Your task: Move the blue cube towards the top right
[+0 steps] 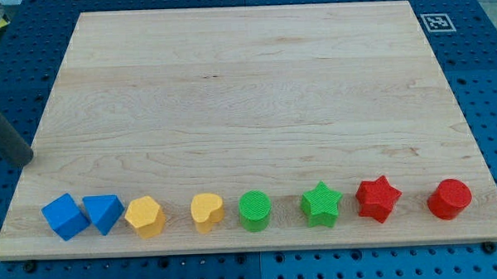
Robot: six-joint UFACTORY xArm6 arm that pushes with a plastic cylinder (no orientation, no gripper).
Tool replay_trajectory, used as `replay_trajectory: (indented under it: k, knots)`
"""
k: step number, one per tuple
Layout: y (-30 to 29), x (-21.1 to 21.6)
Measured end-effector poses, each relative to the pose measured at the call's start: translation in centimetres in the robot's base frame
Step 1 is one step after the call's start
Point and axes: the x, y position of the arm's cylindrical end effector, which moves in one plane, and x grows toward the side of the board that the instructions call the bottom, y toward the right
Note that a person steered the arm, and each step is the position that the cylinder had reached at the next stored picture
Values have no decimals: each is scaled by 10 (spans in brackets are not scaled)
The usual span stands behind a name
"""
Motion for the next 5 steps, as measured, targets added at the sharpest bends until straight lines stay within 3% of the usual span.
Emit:
replay_trajectory:
  k: [1, 2, 3, 5]
  knots:
    - [0, 72]
    - [3, 109]
    - [9, 111]
    - [95, 112]
